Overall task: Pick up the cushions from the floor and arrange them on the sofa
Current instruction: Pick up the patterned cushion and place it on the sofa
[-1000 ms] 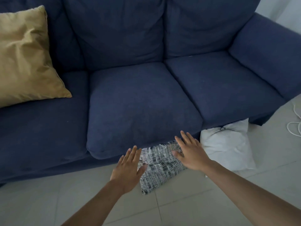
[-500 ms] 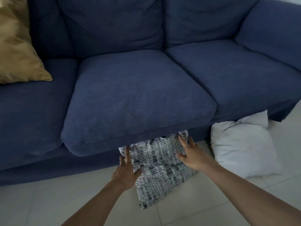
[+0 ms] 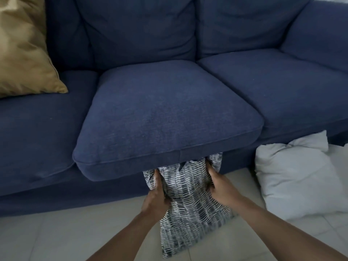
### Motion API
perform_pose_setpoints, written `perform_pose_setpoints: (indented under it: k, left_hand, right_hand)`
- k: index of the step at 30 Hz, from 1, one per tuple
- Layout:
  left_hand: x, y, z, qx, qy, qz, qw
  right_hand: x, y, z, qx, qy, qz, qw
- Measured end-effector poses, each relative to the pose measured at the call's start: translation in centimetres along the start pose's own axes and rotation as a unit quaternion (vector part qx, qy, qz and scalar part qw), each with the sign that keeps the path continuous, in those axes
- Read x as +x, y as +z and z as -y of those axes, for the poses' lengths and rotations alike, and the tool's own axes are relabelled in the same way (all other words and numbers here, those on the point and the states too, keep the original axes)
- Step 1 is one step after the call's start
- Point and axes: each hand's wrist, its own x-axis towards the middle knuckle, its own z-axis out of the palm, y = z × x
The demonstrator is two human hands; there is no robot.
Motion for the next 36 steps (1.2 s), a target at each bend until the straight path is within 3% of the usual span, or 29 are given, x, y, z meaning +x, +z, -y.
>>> perform_pose_setpoints:
  k: [9,15,22,29,36]
  left_hand:
    - [-3.6,-1.2,0.6,0.111,0.003,-0.009,0.994]
    - [-7.3,-2.0,0.0,0.092,0.026,-0.012,0.995]
    - [-13.9,-6.1,-2.7,0.057,0.029,0.008,0.998]
    - [-20.9,-16.1,-8.7,0.035,-0.011,0.064,0.997]
    - [-20.4,-31.3,-17.1,0.021,-0.012,0.055,0.998]
  right_hand:
    - [-5.0,-1.2,-0.2,-0.024,0.008,0.027,0.999]
    - [-9.0,-2.4,0.5,-0.037,0.001,0.012,0.999]
    - [-14.9,-7.6,6.1,-0.009,0.012,0.029,0.999]
    - [-19.8,-17.2,14.1,0.010,0.047,0.076,0.996]
    - [-16.7,-30.9,23.5,-0.006,-0.004,0.065,0.998]
